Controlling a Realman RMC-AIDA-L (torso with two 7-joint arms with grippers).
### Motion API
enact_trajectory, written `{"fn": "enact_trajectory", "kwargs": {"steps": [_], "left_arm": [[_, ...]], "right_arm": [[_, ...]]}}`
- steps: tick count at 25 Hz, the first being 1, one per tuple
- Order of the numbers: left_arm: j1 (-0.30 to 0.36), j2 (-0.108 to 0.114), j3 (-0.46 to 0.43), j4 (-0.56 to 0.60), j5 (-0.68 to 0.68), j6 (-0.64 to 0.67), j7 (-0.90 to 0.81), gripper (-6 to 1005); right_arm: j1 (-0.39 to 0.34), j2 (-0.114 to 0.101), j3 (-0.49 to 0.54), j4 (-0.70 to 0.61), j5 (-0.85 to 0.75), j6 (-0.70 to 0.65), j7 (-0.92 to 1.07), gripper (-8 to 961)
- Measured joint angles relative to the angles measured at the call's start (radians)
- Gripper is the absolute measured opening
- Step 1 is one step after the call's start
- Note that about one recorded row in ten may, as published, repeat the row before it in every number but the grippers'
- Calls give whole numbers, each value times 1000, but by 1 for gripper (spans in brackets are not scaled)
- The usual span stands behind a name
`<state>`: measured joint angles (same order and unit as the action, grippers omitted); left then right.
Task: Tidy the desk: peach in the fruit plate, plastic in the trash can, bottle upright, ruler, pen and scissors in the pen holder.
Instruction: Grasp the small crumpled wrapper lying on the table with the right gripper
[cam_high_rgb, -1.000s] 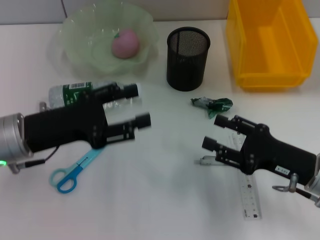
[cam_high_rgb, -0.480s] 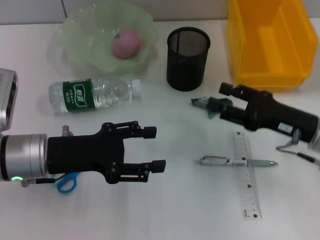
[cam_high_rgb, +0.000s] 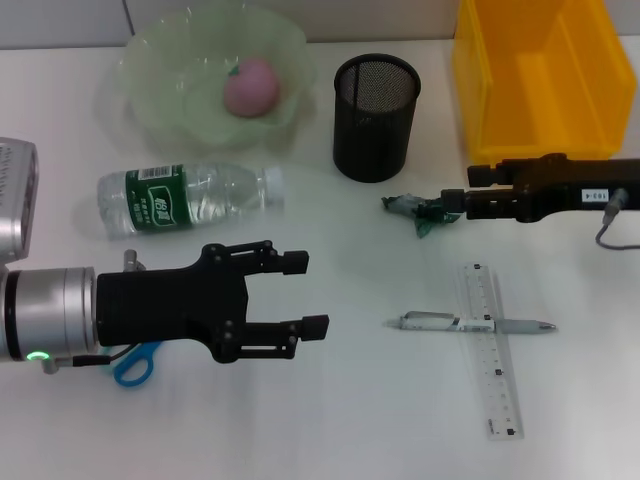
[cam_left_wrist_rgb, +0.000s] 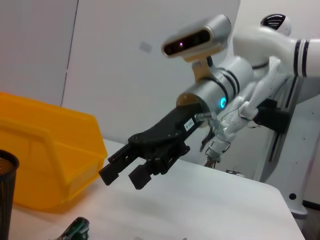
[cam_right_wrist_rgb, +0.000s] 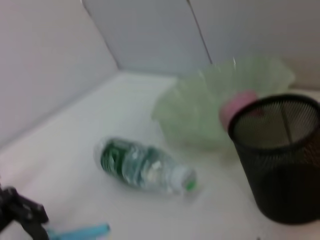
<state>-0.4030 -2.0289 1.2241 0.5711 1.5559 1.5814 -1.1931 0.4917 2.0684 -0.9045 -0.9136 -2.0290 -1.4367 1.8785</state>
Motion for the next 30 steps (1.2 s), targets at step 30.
{"fn": "enact_trajectory", "kwargs": {"steps": [30], "left_arm": [[7, -13, 2, -2, 2, -27, 0, 786]], "right_arm": [[223, 18, -290, 10, -395, 209, 266, 713]]}}
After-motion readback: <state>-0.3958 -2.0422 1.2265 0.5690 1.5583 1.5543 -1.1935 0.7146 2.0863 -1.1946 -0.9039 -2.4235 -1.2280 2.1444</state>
